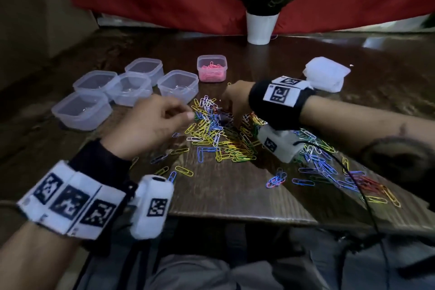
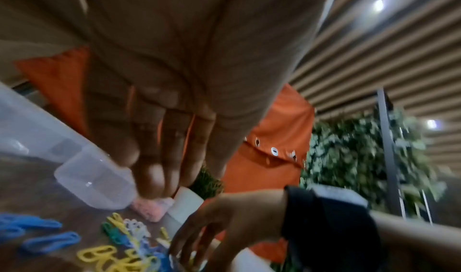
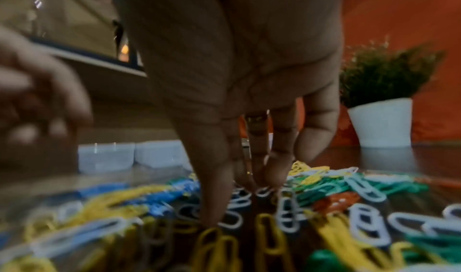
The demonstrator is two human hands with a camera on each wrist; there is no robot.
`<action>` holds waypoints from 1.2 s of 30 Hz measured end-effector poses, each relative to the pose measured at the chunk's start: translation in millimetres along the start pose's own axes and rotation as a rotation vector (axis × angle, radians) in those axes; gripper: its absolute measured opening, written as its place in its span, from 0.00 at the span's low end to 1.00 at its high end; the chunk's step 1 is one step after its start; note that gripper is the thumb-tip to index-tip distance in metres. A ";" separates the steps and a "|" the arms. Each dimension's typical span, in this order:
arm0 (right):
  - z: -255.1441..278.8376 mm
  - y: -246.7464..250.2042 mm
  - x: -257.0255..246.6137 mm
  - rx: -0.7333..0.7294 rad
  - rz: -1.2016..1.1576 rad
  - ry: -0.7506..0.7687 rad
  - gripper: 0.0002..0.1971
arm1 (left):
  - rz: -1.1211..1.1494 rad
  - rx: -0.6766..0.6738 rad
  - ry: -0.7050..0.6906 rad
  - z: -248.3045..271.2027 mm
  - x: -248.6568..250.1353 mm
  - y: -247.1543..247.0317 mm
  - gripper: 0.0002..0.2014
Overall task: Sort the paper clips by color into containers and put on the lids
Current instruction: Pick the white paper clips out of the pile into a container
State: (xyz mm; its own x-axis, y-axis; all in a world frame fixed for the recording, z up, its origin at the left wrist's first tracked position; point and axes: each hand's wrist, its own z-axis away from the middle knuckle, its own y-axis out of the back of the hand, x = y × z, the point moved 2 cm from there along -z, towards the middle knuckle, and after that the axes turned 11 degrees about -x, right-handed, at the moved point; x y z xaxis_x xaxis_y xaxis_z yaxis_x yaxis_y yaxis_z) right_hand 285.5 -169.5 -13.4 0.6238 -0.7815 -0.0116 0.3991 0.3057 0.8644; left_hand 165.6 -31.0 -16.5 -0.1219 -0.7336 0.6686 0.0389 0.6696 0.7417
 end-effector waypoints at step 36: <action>-29.0 24.0 -1.6 0.122 -0.544 0.040 0.14 | -0.162 0.189 0.351 81.4 -40.8 -48.0 0.53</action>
State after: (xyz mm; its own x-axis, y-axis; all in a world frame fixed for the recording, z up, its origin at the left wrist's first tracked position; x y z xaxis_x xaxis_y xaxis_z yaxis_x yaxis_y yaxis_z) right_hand 313.5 -145.1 -7.2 0.3753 -0.7870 -0.4896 0.5916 -0.2033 0.7802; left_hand 88.0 -23.8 -83.7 0.2344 -0.8043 0.5461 -0.1395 0.5281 0.8377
